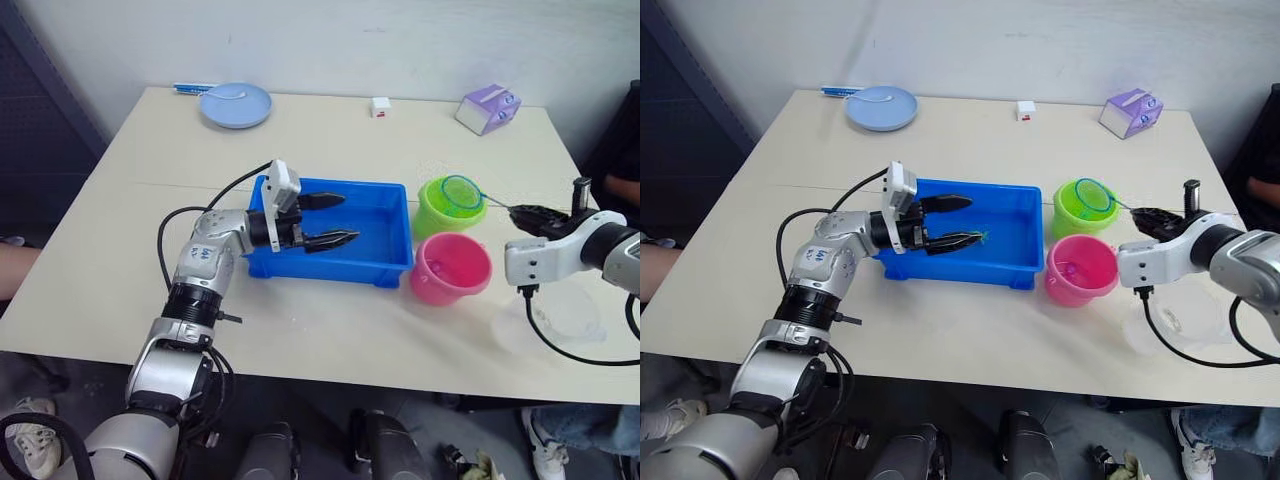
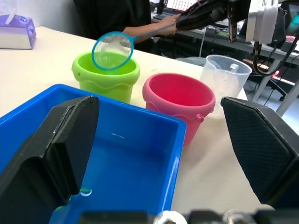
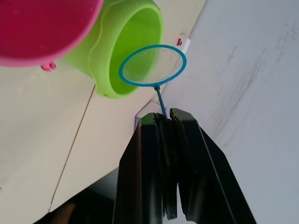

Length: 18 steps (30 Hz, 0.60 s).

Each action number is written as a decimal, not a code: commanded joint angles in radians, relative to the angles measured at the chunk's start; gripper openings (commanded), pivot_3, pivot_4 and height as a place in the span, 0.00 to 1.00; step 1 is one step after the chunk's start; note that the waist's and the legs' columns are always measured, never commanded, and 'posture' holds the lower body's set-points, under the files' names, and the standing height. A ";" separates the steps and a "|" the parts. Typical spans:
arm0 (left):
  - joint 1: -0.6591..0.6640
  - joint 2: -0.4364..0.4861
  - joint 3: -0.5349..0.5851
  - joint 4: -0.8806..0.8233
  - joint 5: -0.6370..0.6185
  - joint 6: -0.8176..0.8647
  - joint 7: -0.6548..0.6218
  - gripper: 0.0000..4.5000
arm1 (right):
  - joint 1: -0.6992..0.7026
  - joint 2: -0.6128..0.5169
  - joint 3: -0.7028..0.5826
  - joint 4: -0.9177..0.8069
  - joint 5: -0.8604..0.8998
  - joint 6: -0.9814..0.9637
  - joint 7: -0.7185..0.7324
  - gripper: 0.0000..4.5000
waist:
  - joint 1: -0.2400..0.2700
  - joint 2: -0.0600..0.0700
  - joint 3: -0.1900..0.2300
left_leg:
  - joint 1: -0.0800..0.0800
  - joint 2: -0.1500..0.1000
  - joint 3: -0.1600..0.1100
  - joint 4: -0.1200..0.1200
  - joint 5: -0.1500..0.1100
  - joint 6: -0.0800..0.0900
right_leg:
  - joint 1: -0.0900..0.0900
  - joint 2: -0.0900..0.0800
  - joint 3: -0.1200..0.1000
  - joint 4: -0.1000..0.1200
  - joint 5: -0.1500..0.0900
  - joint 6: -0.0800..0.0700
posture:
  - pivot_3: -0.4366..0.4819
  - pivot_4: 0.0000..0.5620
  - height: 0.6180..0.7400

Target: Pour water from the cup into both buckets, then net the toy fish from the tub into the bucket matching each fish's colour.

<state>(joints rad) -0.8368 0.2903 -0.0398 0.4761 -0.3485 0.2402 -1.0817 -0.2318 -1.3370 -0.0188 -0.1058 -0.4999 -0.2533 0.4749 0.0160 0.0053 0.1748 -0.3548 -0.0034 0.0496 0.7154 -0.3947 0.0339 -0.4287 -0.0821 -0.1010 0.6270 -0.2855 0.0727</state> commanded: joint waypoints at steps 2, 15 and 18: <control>0.005 0.010 0.013 -0.053 -0.009 0.001 0.003 1.00 | -0.014 0.017 -0.070 -0.013 0.009 -0.033 -0.007 0.17 | 0.002 0.000 0.000 | 0.000 0.000 0.000 0.000 0.000 0.000 | 0.000 0.000 0.000 0.000 0.000 0.000 | 0.48 0.27 1.00; 0.090 0.133 0.054 -0.143 -0.010 0.058 0.051 1.00 | -0.206 0.428 0.017 -0.259 0.482 0.560 0.247 0.17 | -0.014 0.000 0.000 | 0.000 0.001 -0.002 0.001 0.000 0.000 | 0.000 0.000 -0.001 0.001 0.000 0.000 | 0.48 0.27 1.00; 0.140 0.180 0.075 -0.222 -0.031 0.110 0.058 1.00 | -0.223 0.458 0.083 -0.216 0.440 0.531 0.246 0.17 | -0.016 0.000 0.000 | 0.000 0.000 -0.003 0.001 0.000 0.000 | 0.000 0.000 -0.001 0.001 0.000 0.000 | 0.48 0.27 1.00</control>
<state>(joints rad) -0.7113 0.4500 0.0077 0.3427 -0.3501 0.3224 -1.0289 -0.4300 -0.8847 0.0475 -0.3320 -0.0292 0.3009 0.7188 0.0004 0.0049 0.1750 -0.3554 -0.0036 0.0468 0.7168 -0.3947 0.0338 -0.4285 -0.0830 -0.1022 0.6280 -0.2855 0.0725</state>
